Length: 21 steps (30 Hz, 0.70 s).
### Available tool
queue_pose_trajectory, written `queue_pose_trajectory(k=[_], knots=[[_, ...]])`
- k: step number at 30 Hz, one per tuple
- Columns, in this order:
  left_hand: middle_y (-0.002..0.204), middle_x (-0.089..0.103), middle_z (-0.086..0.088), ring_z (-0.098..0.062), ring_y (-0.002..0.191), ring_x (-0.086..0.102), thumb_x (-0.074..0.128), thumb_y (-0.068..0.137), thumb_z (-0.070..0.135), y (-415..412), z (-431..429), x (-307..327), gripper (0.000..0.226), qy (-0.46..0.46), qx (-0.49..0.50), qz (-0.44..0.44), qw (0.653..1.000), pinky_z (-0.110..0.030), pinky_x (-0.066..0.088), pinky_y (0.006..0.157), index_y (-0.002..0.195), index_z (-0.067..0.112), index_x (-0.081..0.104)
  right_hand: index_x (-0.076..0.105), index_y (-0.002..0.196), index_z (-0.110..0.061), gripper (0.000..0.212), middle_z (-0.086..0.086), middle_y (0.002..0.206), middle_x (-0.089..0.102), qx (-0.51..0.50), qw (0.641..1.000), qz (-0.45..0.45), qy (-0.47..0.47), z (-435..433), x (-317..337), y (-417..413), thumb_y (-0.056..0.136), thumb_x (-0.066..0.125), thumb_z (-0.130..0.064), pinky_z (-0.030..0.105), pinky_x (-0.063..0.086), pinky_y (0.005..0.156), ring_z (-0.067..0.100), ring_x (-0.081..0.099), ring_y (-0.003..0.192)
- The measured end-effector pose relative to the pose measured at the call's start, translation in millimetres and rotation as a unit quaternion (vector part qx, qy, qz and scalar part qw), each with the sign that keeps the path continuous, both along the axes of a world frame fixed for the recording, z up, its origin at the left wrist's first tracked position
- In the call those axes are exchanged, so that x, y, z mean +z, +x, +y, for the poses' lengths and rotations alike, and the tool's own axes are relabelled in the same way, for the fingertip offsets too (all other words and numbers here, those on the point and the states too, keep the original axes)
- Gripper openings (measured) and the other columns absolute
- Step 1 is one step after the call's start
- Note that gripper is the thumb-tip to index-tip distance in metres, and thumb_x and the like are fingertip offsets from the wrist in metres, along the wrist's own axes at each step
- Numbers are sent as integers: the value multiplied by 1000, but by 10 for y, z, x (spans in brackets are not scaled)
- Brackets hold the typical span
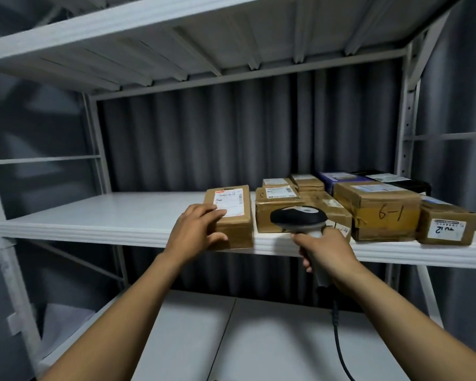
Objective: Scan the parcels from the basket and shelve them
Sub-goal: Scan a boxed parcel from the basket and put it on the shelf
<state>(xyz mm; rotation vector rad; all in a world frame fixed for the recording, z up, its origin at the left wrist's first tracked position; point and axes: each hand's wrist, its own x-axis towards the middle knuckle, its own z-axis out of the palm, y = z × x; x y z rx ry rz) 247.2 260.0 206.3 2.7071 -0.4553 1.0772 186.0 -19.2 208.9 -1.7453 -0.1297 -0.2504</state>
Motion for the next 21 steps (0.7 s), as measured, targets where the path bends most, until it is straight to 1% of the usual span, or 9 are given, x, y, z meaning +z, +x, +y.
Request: queue_pose_trajectory(k=[3, 5, 8, 10, 12, 17, 21], knots=[[132, 59, -2, -25, 122, 49, 74, 81, 36, 65, -35, -5, 54, -4, 8, -50, 999, -36, 44, 96, 131, 23, 59, 60, 82, -5, 15, 7, 58, 57, 0, 1000, -8, -21, 9, 22, 14, 88, 68, -16, 27, 44, 43, 17, 51, 42], [135, 56, -3, -24, 125, 47, 70, 86, 29, 149, -117, 3, 52, -10, 18, -51, 998, -35, 44, 97, 136, 22, 55, 59, 82, -6, 15, 8, 61, 59, 0, 999, -14, -38, 8, 62, 31, 87, 68, -16, 28, 44, 44, 18, 52, 44], [145, 46, -4, -23, 137, 35, 64, 90, 21, 325, -275, 8, 55, -16, 24, -6, 1000, -34, 36, 107, 143, 22, 46, 58, 80, -7, 16, 8, 62, 61, -9, 998, -24, -62, -5, 118, 74, 86, 68, -18, 27, 44, 43, 18, 53, 44], [148, 43, -4, -24, 140, 29, 67, 88, 18, 472, -340, 26, 60, -29, 20, 19, 999, -32, 26, 113, 143, 20, 44, 58, 82, -5, 17, 8, 62, 60, -12, 998, -25, -63, -18, 133, 123, 86, 69, -18, 27, 44, 43, 19, 54, 44], [148, 42, -5, -25, 141, 27, 70, 85, 15, 632, -364, 58, 64, -38, 20, 40, 998, -32, 21, 116, 143, 20, 44, 59, 85, -4, 17, 8, 63, 60, -12, 998, -22, -60, -29, 137, 181, 86, 69, -18, 27, 44, 43, 18, 54, 45], [150, 40, -5, -24, 140, 28, 75, 80, 15, 901, -373, 151, 69, -38, 28, 87, 995, -33, 22, 116, 142, 19, 44, 59, 86, -7, 17, 7, 64, 61, -24, 997, -17, -72, -30, 107, 315, 86, 70, -20, 25, 42, 42, 17, 54, 45], [151, 38, -5, -24, 142, 27, 77, 79, 19, 896, -374, 188, 73, -34, 33, 105, 993, -37, 23, 116, 143, 20, 42, 61, 87, -6, 17, 7, 66, 63, -31, 996, -12, -83, -30, 92, 330, 86, 69, -21, 25, 43, 42, 17, 55, 45]])
